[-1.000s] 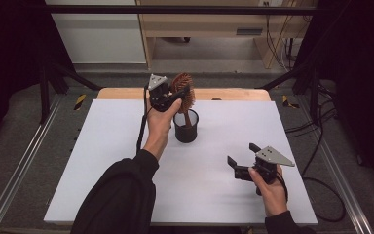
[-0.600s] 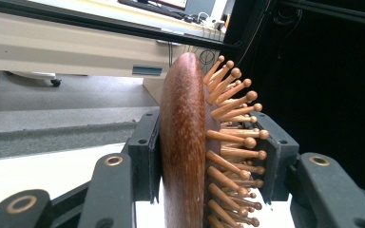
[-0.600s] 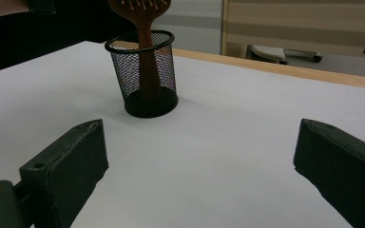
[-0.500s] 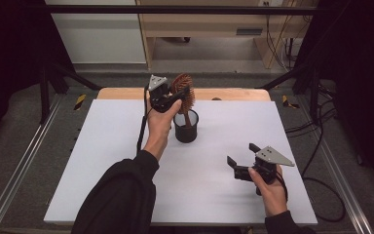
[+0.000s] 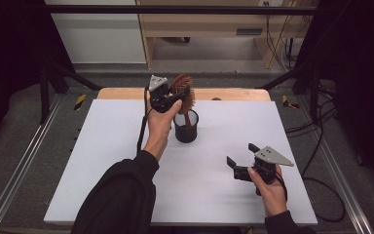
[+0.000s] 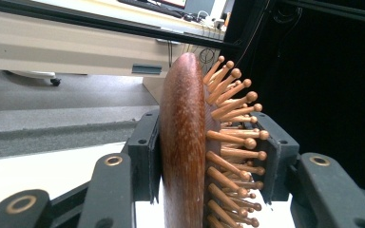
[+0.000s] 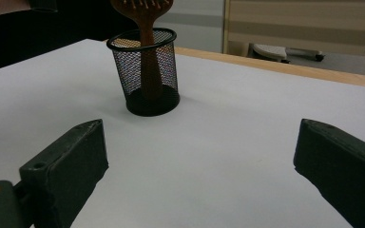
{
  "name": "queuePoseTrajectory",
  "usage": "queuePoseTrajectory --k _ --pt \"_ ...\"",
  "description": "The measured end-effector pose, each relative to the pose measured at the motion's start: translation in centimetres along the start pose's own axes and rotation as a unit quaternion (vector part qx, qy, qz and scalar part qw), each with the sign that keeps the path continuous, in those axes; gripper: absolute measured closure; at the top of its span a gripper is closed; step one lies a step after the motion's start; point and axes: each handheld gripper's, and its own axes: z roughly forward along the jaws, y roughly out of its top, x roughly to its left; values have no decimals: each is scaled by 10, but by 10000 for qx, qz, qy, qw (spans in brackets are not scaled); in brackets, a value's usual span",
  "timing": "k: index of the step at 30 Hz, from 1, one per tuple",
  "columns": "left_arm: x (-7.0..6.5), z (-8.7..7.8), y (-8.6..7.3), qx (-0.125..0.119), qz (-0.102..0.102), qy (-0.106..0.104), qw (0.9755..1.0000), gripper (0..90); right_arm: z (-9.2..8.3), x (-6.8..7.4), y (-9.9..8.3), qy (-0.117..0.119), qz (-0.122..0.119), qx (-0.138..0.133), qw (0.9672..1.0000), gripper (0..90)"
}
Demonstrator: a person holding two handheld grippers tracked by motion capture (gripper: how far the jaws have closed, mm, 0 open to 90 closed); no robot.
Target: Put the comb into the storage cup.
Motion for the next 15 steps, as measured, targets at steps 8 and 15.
queuePoseTrajectory --k 8,15 --pt "1 0 -1 18 -5 6 10000 512 0 0 0 0 3 3 10000 43" --pt "1 0 -2 28 -4 -3 10000 511 0 0 0 0 0 4 10000 43"
